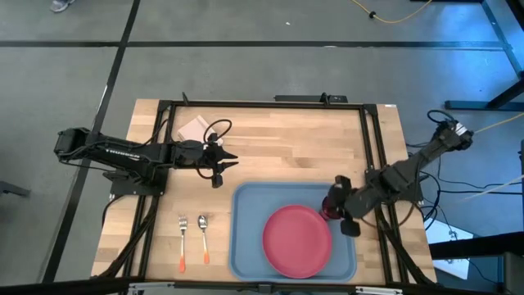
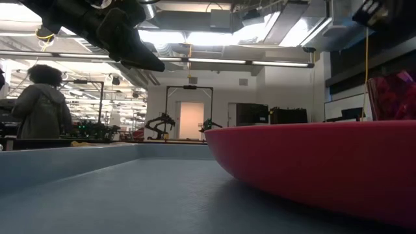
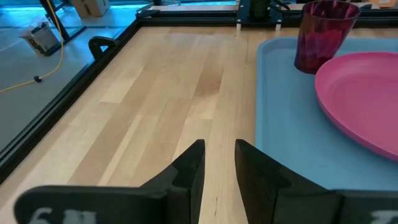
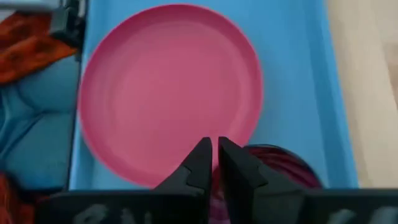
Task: Pick and place plate/cup/fork/spoon on tray
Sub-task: Put the red cup on the serving tray to the top right of the plate
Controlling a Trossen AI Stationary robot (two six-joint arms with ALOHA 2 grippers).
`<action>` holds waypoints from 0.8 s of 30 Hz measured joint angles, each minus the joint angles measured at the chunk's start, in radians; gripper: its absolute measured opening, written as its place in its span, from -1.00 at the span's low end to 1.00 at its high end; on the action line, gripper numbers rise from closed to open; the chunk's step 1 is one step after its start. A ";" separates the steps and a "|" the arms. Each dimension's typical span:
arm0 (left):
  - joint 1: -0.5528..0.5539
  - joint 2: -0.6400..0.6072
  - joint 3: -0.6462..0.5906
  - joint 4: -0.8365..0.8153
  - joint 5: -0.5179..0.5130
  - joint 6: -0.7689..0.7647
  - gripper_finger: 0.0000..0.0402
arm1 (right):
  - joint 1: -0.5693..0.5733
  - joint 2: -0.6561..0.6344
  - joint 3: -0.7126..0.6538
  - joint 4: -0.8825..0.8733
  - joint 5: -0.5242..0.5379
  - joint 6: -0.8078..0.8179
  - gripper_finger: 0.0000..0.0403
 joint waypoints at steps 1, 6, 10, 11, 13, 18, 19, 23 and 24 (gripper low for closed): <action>0.000 0.000 0.000 0.000 0.000 0.000 -0.59 | 0.013 0.021 0.027 -0.024 0.008 0.003 -0.84; 0.000 0.000 0.000 0.000 0.000 0.000 -0.59 | 0.058 0.107 0.119 -0.142 0.008 0.105 -0.84; 0.000 0.000 0.000 0.000 0.000 0.000 -0.59 | 0.085 0.150 0.126 -0.134 -0.092 0.158 -0.84; 0.000 0.000 0.000 0.000 0.000 0.000 -0.59 | 0.090 0.162 0.124 -0.135 -0.112 0.178 -0.84; 0.000 0.000 0.000 0.000 0.000 0.000 -0.59 | 0.098 0.189 0.117 -0.137 -0.141 0.200 -0.84; 0.000 0.000 0.000 0.000 0.000 0.000 -0.59 | 0.103 0.234 0.105 -0.133 -0.160 0.200 -0.84; 0.000 0.000 0.000 0.000 0.000 0.000 -0.59 | 0.103 0.237 0.105 -0.135 -0.159 0.197 -0.84; 0.000 0.000 0.000 0.000 0.000 0.000 -0.59 | 0.102 0.252 0.105 -0.161 -0.130 0.189 -0.84; 0.000 0.000 0.000 0.000 0.000 0.000 -0.59 | 0.101 0.256 0.105 -0.164 -0.126 0.186 -0.84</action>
